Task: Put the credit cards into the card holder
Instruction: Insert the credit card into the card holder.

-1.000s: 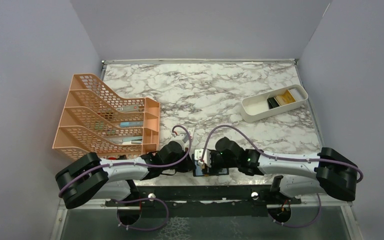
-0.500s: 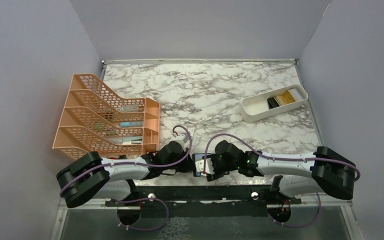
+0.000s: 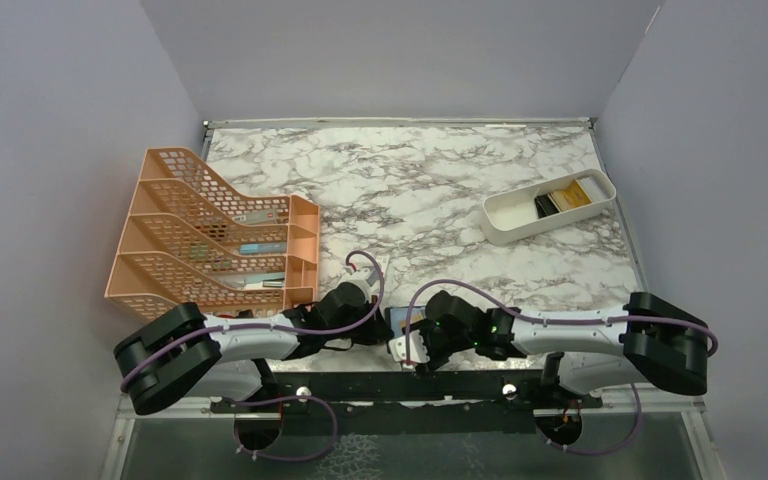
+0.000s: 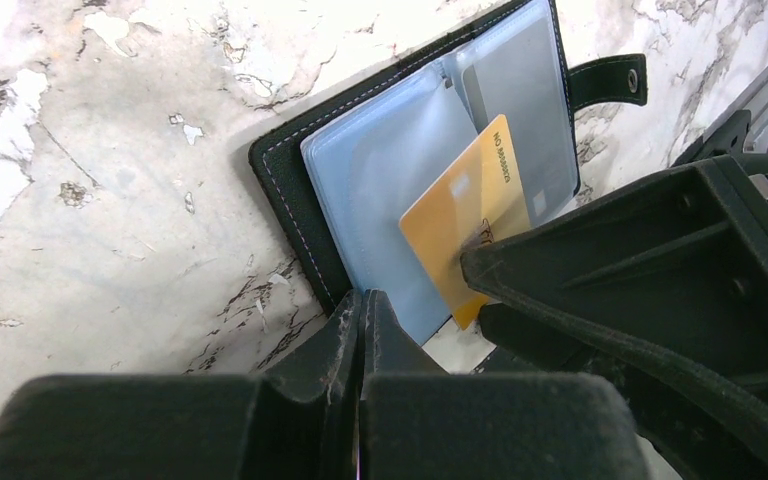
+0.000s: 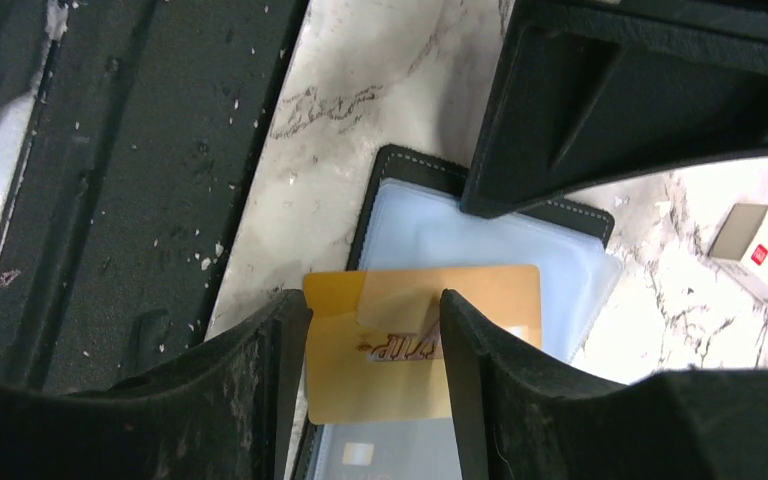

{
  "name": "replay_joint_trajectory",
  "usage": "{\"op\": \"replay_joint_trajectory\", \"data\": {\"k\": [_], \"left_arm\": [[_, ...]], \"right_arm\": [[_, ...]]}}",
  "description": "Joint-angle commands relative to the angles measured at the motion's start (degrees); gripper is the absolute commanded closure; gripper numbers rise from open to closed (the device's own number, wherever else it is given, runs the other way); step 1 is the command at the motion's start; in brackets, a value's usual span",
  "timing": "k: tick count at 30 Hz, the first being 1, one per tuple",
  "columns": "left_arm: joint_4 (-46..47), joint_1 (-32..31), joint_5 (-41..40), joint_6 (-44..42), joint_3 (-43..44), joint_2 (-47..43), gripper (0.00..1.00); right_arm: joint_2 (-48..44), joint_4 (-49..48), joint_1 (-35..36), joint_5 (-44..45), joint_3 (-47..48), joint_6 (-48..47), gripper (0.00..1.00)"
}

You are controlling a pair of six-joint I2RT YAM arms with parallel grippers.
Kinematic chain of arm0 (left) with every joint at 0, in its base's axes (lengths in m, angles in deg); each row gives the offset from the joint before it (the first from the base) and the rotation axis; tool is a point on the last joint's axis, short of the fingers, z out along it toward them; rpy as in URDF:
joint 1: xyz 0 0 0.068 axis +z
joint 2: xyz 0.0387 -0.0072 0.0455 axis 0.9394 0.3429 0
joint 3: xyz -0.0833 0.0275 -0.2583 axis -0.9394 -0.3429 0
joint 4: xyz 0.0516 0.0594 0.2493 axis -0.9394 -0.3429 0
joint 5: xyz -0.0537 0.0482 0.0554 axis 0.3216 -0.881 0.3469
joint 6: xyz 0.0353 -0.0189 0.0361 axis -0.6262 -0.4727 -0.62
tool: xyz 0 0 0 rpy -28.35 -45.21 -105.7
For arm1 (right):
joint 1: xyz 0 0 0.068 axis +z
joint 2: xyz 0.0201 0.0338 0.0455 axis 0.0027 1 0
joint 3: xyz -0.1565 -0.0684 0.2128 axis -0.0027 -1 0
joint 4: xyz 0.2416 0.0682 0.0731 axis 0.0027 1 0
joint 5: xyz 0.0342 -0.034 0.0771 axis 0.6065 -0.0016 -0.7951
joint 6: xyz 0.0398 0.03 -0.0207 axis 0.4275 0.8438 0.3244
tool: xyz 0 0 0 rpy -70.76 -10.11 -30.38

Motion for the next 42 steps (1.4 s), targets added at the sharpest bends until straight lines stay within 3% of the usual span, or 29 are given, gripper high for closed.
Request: {"op": "replay_joint_trajectory", "data": {"k": [1,9,16,30,42], "left_arm": [[0.71,-0.37,1.68,-0.47,-0.96,1.15,1.00],[1.20,-0.31,1.77,-0.37,-0.89,1.70,1.00],[1.45,-0.30,1.53,-0.13,-1.39,1.79,1.00],[1.89,-0.32,1.44,0.15,-2.01,1.55,1.00],[2.17,-0.32,1.71,-0.10,-2.02,1.91,1.00]], "right_arm": [[1.61,-0.59,0.44,4.68,-0.48,-0.87,0.44],[-0.06,0.82,2.36,2.89,-0.49,-0.54,0.43],[-0.45,6.28,4.68,7.73,2.49,-0.02,0.43],[-4.59,5.49,5.57,12.37,1.79,1.91,0.43],[-1.80,11.20,6.12,8.97,4.44,2.12,0.43]]}}
